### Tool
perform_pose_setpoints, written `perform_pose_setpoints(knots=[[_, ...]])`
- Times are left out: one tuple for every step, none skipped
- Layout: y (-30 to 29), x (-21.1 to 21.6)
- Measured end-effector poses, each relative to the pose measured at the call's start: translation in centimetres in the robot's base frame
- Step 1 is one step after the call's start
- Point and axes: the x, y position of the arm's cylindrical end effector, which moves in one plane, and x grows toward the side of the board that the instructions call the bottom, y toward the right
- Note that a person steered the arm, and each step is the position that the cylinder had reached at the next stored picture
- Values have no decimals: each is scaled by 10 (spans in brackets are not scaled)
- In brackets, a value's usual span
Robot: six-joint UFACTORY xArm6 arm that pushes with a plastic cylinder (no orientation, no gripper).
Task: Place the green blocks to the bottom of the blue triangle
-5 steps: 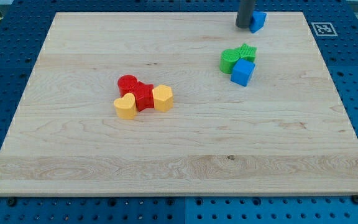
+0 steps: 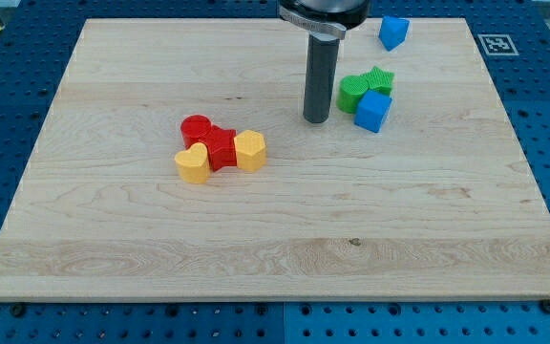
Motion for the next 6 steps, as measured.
perform_pose_setpoints(knots=[[0, -1], [8, -11], [35, -20], [64, -20], [75, -20], [86, -20]])
